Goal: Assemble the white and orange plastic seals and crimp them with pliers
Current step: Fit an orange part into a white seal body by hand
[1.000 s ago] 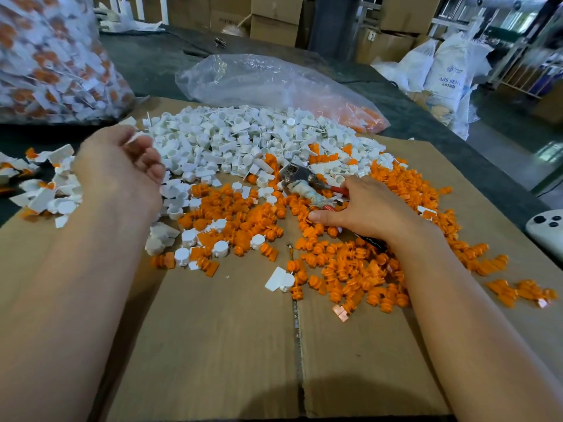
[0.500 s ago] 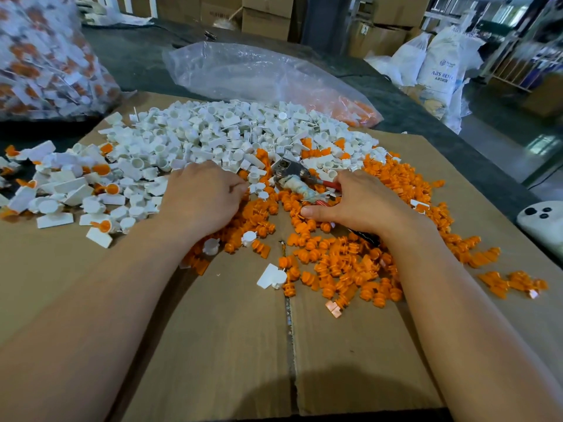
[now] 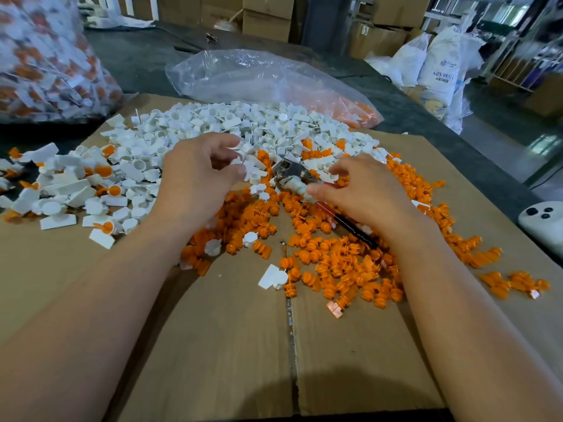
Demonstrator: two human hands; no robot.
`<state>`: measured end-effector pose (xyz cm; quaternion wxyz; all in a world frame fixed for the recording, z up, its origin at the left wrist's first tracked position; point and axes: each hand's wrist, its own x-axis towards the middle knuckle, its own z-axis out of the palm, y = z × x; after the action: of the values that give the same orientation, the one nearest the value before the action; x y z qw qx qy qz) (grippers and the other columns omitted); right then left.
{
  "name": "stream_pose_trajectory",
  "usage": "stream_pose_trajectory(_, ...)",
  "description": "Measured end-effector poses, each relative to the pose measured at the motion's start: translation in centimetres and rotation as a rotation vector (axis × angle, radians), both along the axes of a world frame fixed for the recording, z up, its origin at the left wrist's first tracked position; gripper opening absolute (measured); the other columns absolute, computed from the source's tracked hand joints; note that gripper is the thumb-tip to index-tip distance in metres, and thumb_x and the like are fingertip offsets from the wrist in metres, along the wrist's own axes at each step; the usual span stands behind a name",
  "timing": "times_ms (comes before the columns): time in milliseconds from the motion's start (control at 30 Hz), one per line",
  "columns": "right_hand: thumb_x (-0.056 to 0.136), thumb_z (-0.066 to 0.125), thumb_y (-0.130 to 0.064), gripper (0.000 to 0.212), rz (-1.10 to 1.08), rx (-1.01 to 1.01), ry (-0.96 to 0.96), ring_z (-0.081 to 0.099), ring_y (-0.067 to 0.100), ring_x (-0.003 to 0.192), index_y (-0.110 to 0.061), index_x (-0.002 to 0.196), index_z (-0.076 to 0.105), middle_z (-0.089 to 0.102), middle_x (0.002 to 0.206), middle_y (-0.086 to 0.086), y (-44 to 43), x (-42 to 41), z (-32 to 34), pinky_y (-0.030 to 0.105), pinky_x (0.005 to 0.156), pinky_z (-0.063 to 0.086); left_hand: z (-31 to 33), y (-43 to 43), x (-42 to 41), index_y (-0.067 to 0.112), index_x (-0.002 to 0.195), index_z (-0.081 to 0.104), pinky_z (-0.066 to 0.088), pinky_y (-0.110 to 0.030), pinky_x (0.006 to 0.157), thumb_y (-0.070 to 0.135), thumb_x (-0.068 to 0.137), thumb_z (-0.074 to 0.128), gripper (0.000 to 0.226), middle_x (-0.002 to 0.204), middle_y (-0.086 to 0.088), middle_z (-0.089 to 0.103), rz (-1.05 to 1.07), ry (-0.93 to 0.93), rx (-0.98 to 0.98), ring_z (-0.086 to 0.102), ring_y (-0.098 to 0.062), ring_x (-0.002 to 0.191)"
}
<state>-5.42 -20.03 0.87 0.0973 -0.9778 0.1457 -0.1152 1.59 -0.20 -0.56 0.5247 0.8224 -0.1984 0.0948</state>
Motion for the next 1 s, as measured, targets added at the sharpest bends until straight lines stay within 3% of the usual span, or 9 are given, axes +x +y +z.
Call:
stream_pose_trajectory(100, 0.082, 0.063, -0.042, 0.031, 0.14, 0.113, -0.275, 0.053, 0.013, 0.098, -0.02, 0.104, 0.065, 0.057, 0.101, -0.003, 1.4, -0.2, 0.5, 0.026, 0.079, 0.039, 0.4, 0.0, -0.2, 0.02, 0.107, 0.066, 0.044, 0.001, 0.063, 0.005, 0.082, 0.068, 0.03, 0.085, 0.016, 0.061, -0.08, 0.11, -0.146, 0.059, 0.009, 0.073)
stream_pose_trajectory(167, 0.083, 0.064, -0.035, 0.022, 0.25, 0.106, -0.259, 0.051, 0.012, 0.095, -0.02, 0.099, 0.068, 0.057, 0.096, -0.003, 2.5, -0.2, 0.4, 0.026, 0.078, 0.037, 0.6, -0.1, -0.5, 0.023, 0.092, 0.067, 0.042, 0.001, 0.057, 0.004, 0.081, 0.068, 0.022, 0.083, 0.009, 0.063, -0.105, 0.157, -0.193, 0.058, 0.012, 0.062)
stream_pose_trajectory(333, 0.084, 0.061, -0.037, 0.029, 0.397, -0.042, -0.079, 0.046, 0.016, 0.101, -0.018, 0.106, 0.067, 0.057, 0.1, 0.001, 4.0, 0.5, -0.6, 0.025, 0.079, 0.031, 0.9, -0.1, -0.9, 0.012, 0.083, 0.062, 0.053, -0.016, 0.058, -0.005, 0.082, 0.061, 0.018, 0.081, -0.011, 0.064, -0.263, 0.356, -0.34, 0.067, -0.007, 0.062)
stream_pose_trajectory(600, 0.085, 0.059, -0.04, 0.03, 0.399, -0.189, 0.047, 0.046, 0.019, 0.104, -0.02, 0.108, 0.064, 0.055, 0.103, 0.001, 4.3, 1.2, -1.3, 0.029, 0.081, 0.03, 0.9, -0.1, -0.9, 0.014, 0.09, 0.069, 0.054, -0.017, 0.065, -0.011, 0.077, 0.062, 0.029, 0.091, -0.016, 0.064, -0.362, 0.409, -0.38, 0.066, -0.015, 0.074)
stream_pose_trajectory(700, 0.084, 0.061, -0.035, 0.022, 0.385, -0.058, -0.032, 0.05, 0.016, 0.094, -0.017, 0.098, 0.064, 0.052, 0.09, -0.003, 4.3, 0.9, -1.0, 0.026, 0.073, 0.032, 1.0, 0.0, -1.1, 0.015, 0.086, 0.07, 0.057, -0.023, 0.072, -0.001, 0.068, 0.07, 0.023, 0.091, -0.012, 0.071, -0.366, 0.41, -0.371, 0.069, -0.017, 0.08)
stream_pose_trajectory(800, 0.082, 0.065, -0.027, 0.013, 0.325, 0.157, -0.16, 0.055, 0.015, 0.085, -0.016, 0.085, 0.06, 0.059, 0.086, -0.003, 4.1, 0.2, -0.3, 0.031, 0.073, 0.043, 1.2, 0.1, -1.2, 0.013, 0.084, 0.069, 0.057, -0.026, 0.073, 0.011, 0.055, 0.071, 0.029, 0.093, -0.012, 0.071, -0.378, 0.429, -0.365, 0.068, -0.019, 0.082)
stream_pose_trajectory(900, 0.08, 0.066, -0.021, 0.012, 0.304, 0.24, -0.213, 0.059, 0.017, 0.08, -0.013, 0.081, 0.058, 0.063, 0.082, 0.001, 4.1, -0.3, 0.0, 0.039, 0.075, 0.049, 1.3, 0.1, -1.3, 0.011, 0.084, 0.068, 0.055, -0.018, 0.062, 0.004, 0.061, 0.068, 0.024, 0.086, -0.011, 0.07, -0.413, 0.466, -0.394, 0.069, -0.014, 0.073)
stream_pose_trajectory(1000, 0.078, 0.068, -0.019, 0.014, 0.31, 0.276, -0.255, 0.057, 0.012, 0.073, -0.017, 0.079, 0.054, 0.058, 0.076, -0.007, 4.1, -0.4, 0.1, 0.031, 0.069, 0.05, 1.3, 0.1, -1.4, 0.01, 0.088, 0.065, 0.054, -0.017, 0.058, -0.011, 0.076, 0.059, 0.025, 0.079, -0.011, 0.066, -0.419, 0.487, -0.42, 0.07, -0.015, 0.069)
